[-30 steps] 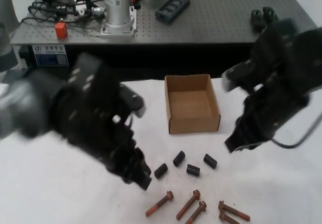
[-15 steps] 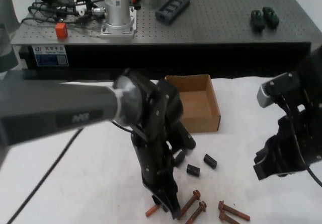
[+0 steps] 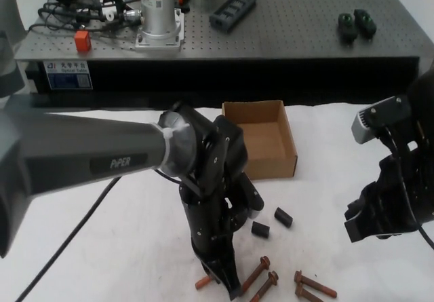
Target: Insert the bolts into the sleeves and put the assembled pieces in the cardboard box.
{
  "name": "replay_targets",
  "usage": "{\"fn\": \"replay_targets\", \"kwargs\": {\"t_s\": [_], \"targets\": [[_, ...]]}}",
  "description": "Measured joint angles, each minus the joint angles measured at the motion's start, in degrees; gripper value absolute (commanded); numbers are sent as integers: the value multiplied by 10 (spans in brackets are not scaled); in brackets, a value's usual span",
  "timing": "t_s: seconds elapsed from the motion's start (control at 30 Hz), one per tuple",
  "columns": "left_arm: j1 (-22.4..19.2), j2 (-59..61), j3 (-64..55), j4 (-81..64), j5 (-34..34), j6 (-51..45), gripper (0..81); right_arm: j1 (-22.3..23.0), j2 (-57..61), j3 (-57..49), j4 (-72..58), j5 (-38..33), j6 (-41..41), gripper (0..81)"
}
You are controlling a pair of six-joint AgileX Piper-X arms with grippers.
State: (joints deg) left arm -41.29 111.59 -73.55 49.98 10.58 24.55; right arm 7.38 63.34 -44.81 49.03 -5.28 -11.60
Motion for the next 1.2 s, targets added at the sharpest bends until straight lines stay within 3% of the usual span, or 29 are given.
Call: {"fn": "replay_targets", "kwargs": {"t_s": [0.2, 0.4, 0.53, 0.67, 0.8, 1.0, 1.2], "targets": [[0, 0, -5, -3, 16, -7, 7, 0, -1, 0, 0, -1, 3, 23], [3, -38, -10, -17, 46, -89, 7, 0, -12, 0, -2, -47, 14, 23], [24, -108, 10, -70, 79, -151, 7, 0, -73, 37, -36, -123, 34, 23], [63, -230, 98, -219, 143, -238, 7, 4, -132, 116, -132, -248, 127, 23], [77, -303, 181, -367, 231, -326, 7, 70, -144, 227, -371, -373, 227, 23], [71, -365, 294, -663, 315, -505, 7, 132, -99, 240, -541, -374, 291, 23], [71, -366, 307, -721, 330, -546, 7, 144, -67, 240, -627, -351, 305, 23]]}}
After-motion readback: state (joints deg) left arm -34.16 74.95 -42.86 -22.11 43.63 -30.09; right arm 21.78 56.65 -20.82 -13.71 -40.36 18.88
